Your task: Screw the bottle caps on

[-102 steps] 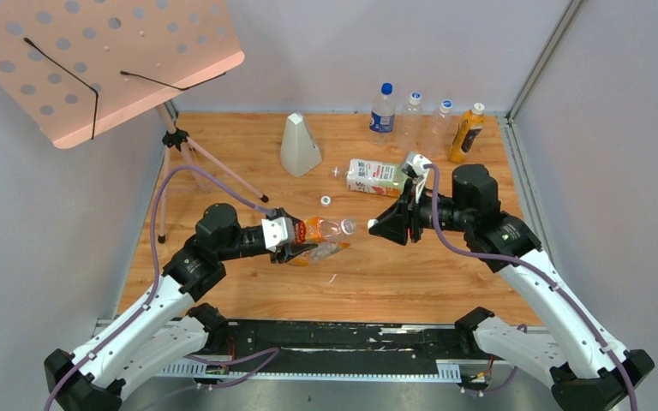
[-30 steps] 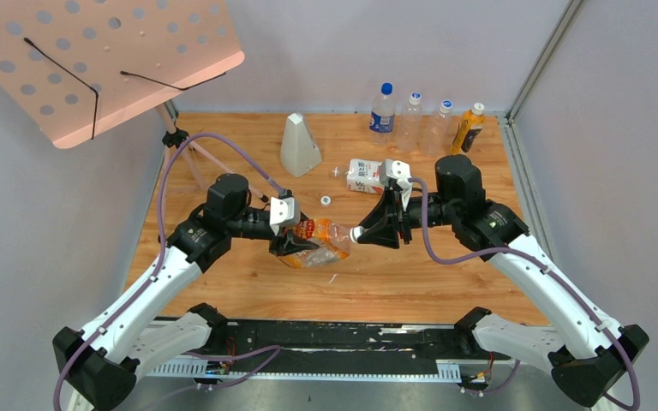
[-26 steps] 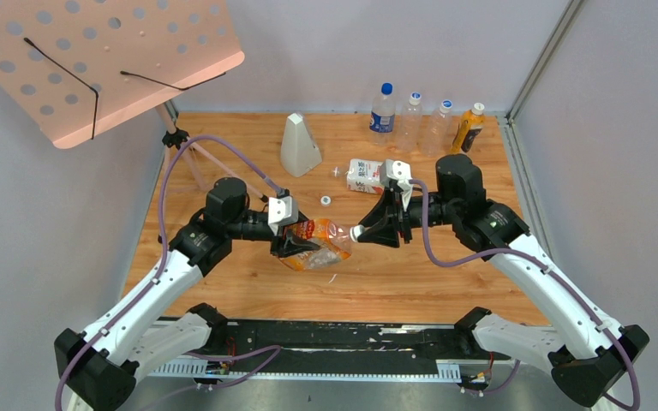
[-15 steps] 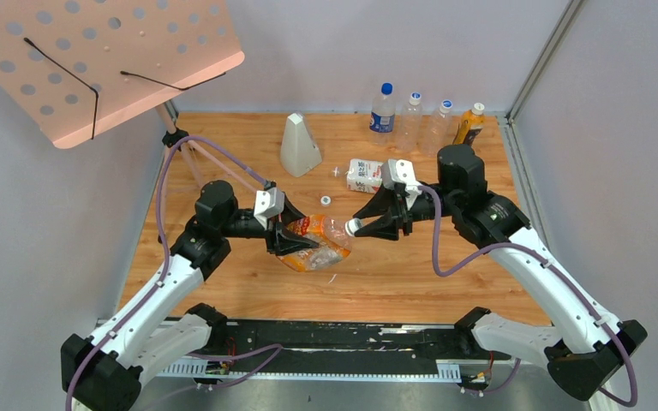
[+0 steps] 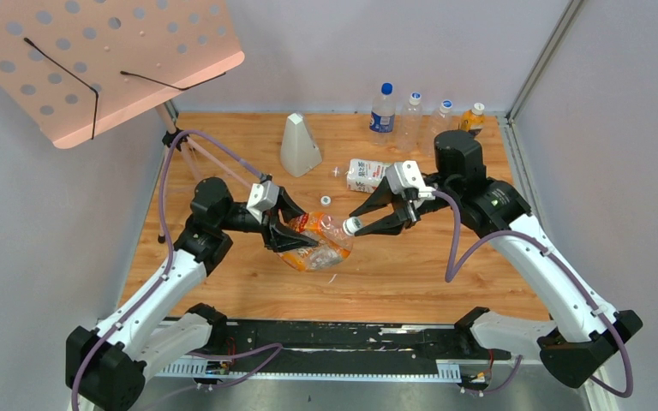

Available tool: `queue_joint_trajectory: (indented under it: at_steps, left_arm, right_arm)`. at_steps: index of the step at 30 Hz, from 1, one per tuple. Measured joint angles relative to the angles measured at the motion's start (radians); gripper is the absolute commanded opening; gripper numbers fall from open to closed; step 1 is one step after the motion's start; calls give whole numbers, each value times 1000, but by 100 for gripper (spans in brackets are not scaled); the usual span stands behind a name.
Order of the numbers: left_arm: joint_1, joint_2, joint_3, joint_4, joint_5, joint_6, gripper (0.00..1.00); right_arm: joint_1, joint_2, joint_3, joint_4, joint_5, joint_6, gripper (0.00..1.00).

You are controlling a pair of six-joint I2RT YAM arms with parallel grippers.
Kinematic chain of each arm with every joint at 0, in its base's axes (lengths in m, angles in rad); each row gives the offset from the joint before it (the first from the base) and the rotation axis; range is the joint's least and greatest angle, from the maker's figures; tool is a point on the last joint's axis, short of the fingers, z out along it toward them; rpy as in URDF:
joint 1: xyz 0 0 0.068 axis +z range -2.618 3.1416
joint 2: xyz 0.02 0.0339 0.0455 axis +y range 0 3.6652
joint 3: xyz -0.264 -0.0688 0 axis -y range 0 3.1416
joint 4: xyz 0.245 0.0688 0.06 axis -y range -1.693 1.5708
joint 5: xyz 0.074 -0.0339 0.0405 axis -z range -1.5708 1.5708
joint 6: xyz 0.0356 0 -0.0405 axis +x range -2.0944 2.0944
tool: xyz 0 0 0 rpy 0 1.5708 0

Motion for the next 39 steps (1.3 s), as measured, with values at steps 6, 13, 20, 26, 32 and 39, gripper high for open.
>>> queue_joint_trajectory:
  at_steps: [6, 13, 20, 26, 32, 39]
  left_arm:
    - [6, 60, 0, 98, 61, -98, 0]
    - [7, 74, 4, 171, 87, -157, 0]
    - [9, 28, 2, 106, 7, -85, 0]
    - [8, -114, -50, 45, -198, 55, 0]
    - [-14, -172, -64, -28, -387, 196, 0]
    - [-130, -203, -71, -67, -691, 370, 0]
  right_arm:
    - [-14, 30, 31, -81, -42, -89, 0]
    - [-16, 60, 78, -133, -87, -152, 0]
    - [-26, 89, 108, -142, -71, -105, 0]
    - [-27, 101, 104, -29, 0, 68, 0]
    - [-32, 103, 60, 148, 122, 328, 0]
    - [-32, 119, 57, 262, 310, 641, 0]
